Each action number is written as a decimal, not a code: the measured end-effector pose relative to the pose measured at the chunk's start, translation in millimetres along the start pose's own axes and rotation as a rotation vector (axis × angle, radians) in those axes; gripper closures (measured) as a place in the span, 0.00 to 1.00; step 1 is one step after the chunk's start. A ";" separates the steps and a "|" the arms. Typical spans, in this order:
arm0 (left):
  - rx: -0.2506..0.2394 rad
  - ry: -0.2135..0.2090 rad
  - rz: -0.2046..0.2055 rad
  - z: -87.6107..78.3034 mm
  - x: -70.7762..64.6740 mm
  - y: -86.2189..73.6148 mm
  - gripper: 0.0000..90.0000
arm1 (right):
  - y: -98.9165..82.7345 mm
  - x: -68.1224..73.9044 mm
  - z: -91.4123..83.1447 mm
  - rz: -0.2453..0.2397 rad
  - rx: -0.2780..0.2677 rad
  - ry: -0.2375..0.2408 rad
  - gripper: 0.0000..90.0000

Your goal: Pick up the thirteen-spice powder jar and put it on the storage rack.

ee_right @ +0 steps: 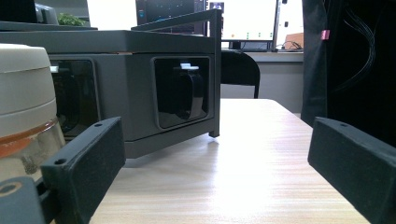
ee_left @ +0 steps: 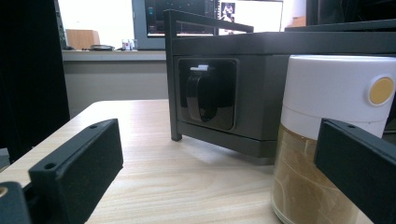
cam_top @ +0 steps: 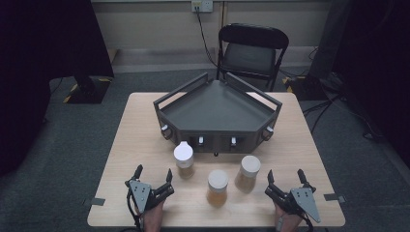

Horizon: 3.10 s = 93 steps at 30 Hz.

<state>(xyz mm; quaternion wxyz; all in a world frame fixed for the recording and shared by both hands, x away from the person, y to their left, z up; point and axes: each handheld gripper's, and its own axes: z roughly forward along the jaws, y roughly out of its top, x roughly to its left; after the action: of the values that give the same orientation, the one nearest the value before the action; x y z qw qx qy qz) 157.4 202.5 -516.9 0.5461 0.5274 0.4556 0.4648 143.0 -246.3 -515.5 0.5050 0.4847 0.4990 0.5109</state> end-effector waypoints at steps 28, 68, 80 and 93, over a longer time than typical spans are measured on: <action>0.001 -0.017 -0.004 0.8 2.3 0.2 0.00 | 1.0 -1.1 0.6 0.003 0.005 0.005 0.01; -0.008 -0.149 -0.018 6.8 4.8 42.1 0.00 | 0.4 1.1 0.2 0.002 0.002 -0.007 0.01; -0.030 -0.196 0.002 14.8 3.3 57.3 0.00 | 0.3 1.2 0.2 0.001 0.001 -0.007 0.01; -0.052 -0.226 0.016 31.5 -0.4 58.2 0.00 | -0.1 0.4 -0.1 0.000 -0.001 -0.002 0.01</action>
<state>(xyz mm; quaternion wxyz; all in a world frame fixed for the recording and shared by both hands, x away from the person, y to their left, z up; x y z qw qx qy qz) 186.9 198.0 -457.8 0.6040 0.5656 0.3746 0.4183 142.9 -245.8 -515.5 0.5056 0.4851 0.4984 0.5106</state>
